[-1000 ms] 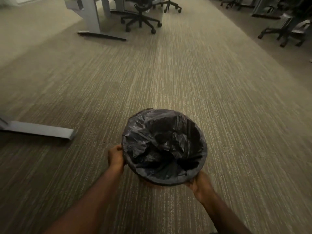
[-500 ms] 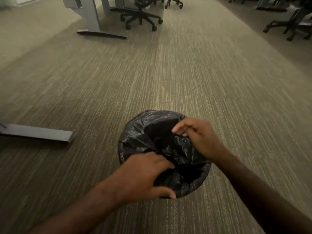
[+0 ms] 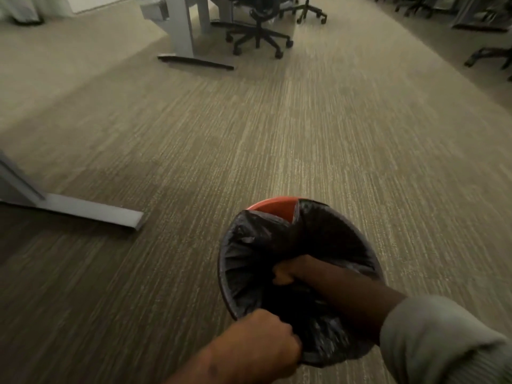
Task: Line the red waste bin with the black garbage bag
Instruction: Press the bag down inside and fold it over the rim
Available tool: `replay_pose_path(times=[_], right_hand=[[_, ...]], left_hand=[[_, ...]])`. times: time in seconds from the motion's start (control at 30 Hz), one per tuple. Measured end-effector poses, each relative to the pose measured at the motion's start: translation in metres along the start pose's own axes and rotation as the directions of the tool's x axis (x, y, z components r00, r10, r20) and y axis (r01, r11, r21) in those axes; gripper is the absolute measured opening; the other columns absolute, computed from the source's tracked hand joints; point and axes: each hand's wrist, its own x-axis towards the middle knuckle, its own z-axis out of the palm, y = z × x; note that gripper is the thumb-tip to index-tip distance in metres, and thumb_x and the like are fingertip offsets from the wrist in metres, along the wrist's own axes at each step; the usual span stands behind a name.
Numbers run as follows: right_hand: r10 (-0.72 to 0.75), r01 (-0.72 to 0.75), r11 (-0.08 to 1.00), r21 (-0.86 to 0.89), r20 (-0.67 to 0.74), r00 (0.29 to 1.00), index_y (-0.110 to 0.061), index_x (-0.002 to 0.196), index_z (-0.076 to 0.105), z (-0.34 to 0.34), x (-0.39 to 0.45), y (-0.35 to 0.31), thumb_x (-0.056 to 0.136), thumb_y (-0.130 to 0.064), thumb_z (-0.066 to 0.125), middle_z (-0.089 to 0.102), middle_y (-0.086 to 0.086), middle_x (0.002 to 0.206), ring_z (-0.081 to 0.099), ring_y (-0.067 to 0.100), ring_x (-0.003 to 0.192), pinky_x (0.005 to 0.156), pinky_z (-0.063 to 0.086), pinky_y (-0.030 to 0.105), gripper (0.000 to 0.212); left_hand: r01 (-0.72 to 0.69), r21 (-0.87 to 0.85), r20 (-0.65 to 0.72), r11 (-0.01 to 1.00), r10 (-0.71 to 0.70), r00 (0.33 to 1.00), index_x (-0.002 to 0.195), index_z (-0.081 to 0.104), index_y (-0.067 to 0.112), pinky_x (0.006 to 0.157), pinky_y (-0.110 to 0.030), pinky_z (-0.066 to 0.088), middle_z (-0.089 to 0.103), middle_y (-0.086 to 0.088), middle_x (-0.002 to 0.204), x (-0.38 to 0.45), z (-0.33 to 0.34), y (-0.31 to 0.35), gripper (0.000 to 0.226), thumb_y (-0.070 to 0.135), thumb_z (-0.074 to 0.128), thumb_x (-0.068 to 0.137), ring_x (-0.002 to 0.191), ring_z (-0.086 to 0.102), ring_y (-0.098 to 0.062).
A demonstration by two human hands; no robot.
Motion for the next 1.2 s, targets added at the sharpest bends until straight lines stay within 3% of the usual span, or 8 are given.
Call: replay_pose_path(times=[0.13, 0.27, 0.47, 0.63, 0.73, 0.87, 1.03, 1.2], right_hand=[[-0.064, 0.064, 0.997, 0.036, -0.005, 0.998, -0.009, 0.137, 0.060, -0.010, -0.013, -0.006, 0.099, -0.042, 0.047, 0.058, 0.016, 0.143, 0.057, 0.035, 0.127, 0.109, 0.039, 0.041, 0.052], [-0.104, 0.117, 0.987, 0.113, -0.111, 0.988, -0.005, 0.124, 0.066, -0.028, -0.056, 0.002, 0.099, -0.027, 0.051, 0.067, 0.017, 0.128, 0.063, 0.035, 0.116, 0.099, 0.045, 0.038, 0.037], [-0.057, 0.059, 0.998, 0.019, -0.070, 0.996, -0.007, 0.143, 0.052, 0.000, -0.116, -0.009, 0.103, -0.044, 0.040, 0.053, 0.021, 0.147, 0.051, 0.039, 0.134, 0.110, 0.040, 0.043, 0.055], [-0.115, 0.115, 0.993, -0.007, -0.180, 0.977, -0.013, 0.132, 0.063, 0.008, -0.120, -0.025, 0.103, -0.052, 0.036, 0.061, 0.019, 0.138, 0.057, 0.038, 0.126, 0.105, 0.043, 0.044, 0.056], [-0.127, 0.123, 0.992, -0.035, -0.163, 0.978, -0.011, 0.135, 0.060, 0.014, -0.114, -0.030, 0.102, -0.055, 0.034, 0.059, 0.019, 0.140, 0.055, 0.039, 0.128, 0.109, 0.043, 0.047, 0.061], [-0.163, 0.165, 0.986, 0.005, -0.122, 0.979, -0.012, 0.139, 0.057, 0.021, -0.101, -0.025, 0.103, -0.054, 0.034, 0.054, 0.020, 0.145, 0.051, 0.039, 0.132, 0.113, 0.038, 0.048, 0.060], [-0.165, 0.167, 0.979, 0.120, -0.033, 0.986, -0.014, 0.157, 0.031, 0.036, -0.066, -0.009, 0.102, -0.053, 0.038, 0.031, 0.018, 0.163, 0.030, 0.036, 0.149, 0.122, 0.024, 0.046, 0.067], [-0.044, 0.044, 0.999, 0.005, 0.071, 0.997, -0.022, 0.161, 0.017, 0.041, -0.029, 0.005, 0.096, -0.066, 0.036, 0.010, 0.010, 0.170, 0.012, 0.034, 0.155, 0.125, 0.012, 0.052, 0.081]], left_hand=[[0.018, -0.025, -0.004, 1.000, -0.018, 1.000, 0.106, 0.065, 0.003, 0.068, -0.042, 0.043, 0.070, -0.021, 0.098, -0.003, -0.005, 0.004, 0.033, 0.025, 0.041, 0.099, 0.088, 0.068, -0.038], [0.082, -0.163, -0.313, 0.983, -0.130, 0.941, 0.109, 0.063, 0.024, 0.087, -0.035, 0.049, 0.070, 0.001, 0.105, 0.000, -0.027, -0.015, 0.058, 0.066, 0.028, 0.092, 0.102, 0.063, -0.020], [0.371, 0.154, -0.290, 0.916, -0.317, 0.903, 0.158, 0.022, 0.016, 0.126, -0.049, 0.004, 0.011, -0.011, 0.168, 0.050, -0.032, -0.081, 0.073, 0.058, 0.030, 0.098, 0.156, 0.000, -0.029], [0.497, 0.153, -0.363, 0.854, -0.419, 0.832, 0.159, 0.013, 0.010, 0.124, -0.048, 0.015, 0.011, -0.012, 0.168, 0.074, -0.026, -0.124, 0.076, 0.056, 0.026, 0.100, 0.155, 0.011, -0.030], [0.526, 0.041, -0.428, 0.850, -0.461, 0.778, 0.154, 0.029, 0.012, 0.109, -0.043, 0.039, 0.042, -0.011, 0.155, 0.085, -0.033, -0.141, 0.064, 0.047, 0.032, 0.101, 0.138, 0.045, -0.030], [0.526, -0.295, -0.434, 0.797, -0.603, 0.670, 0.111, 0.060, 0.015, 0.077, -0.040, 0.047, 0.070, -0.014, 0.110, 0.088, -0.038, -0.159, 0.038, 0.042, 0.033, 0.102, 0.098, 0.065, -0.036], [0.474, -0.410, -0.314, 0.779, -0.609, 0.728, 0.067, 0.046, 0.020, 0.065, -0.033, 0.034, 0.058, -0.010, 0.074, 0.084, -0.044, -0.171, 0.044, 0.041, 0.033, 0.104, 0.072, 0.056, -0.032], [0.413, -0.592, -0.225, 0.693, -0.633, 0.740, 0.059, 0.041, 0.016, 0.062, -0.031, 0.031, 0.045, -0.004, 0.060, 0.069, -0.039, -0.182, 0.050, 0.034, 0.038, 0.105, 0.062, 0.047, -0.024]])
